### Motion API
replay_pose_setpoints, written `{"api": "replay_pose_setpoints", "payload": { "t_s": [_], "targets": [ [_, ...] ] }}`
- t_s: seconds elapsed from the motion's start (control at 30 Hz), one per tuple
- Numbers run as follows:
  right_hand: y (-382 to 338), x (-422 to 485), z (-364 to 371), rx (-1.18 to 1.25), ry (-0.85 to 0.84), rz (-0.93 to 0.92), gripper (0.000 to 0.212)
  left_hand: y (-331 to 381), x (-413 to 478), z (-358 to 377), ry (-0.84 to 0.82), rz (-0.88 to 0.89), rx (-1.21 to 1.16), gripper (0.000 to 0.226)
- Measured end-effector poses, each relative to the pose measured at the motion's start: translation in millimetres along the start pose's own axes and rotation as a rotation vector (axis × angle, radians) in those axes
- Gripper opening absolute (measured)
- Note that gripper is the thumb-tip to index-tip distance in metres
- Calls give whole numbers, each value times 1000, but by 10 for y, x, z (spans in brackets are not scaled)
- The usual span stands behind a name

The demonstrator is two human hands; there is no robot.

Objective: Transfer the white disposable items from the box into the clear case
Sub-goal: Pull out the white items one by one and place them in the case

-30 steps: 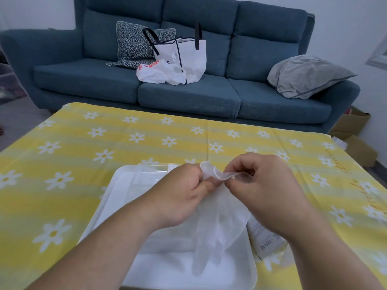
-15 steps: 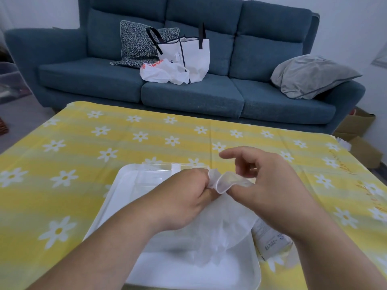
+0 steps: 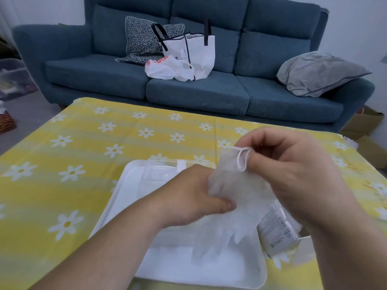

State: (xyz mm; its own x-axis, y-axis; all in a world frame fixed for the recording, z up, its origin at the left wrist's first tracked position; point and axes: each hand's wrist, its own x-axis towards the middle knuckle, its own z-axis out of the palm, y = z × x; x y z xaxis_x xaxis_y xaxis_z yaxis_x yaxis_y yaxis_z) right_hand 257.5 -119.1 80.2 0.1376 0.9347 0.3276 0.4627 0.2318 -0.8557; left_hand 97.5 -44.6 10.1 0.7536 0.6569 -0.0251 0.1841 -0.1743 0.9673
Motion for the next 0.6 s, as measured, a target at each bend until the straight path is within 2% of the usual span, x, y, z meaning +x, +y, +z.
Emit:
{"api": "replay_pose_setpoints", "payload": {
  "t_s": [0.1,0.13,0.23,0.3,0.4,0.5,0.6],
  "targets": [
    [-29,33,-44,97,107,22,3,-77,-19,-52,19,-99,-151,22],
    [-5,44,-61,118,156,48,8,-83,-32,-117,38,-135,-205,20],
    [134,96,-50,177,275,175,21,-69,-103,-398,152,-234,-346,23],
    [268,133,32,181,286,273,22,-58,-169,-585,211,-276,-387,29],
    [511,164,244,147,231,424,13,-149,-243,-792,252,-394,-307,33],
    [782,145,448,-43,149,532,8,-307,-256,-857,278,-509,-59,21],
    [989,113,568,-297,69,573,4,-398,-221,-786,294,-566,210,37]
  ]
}}
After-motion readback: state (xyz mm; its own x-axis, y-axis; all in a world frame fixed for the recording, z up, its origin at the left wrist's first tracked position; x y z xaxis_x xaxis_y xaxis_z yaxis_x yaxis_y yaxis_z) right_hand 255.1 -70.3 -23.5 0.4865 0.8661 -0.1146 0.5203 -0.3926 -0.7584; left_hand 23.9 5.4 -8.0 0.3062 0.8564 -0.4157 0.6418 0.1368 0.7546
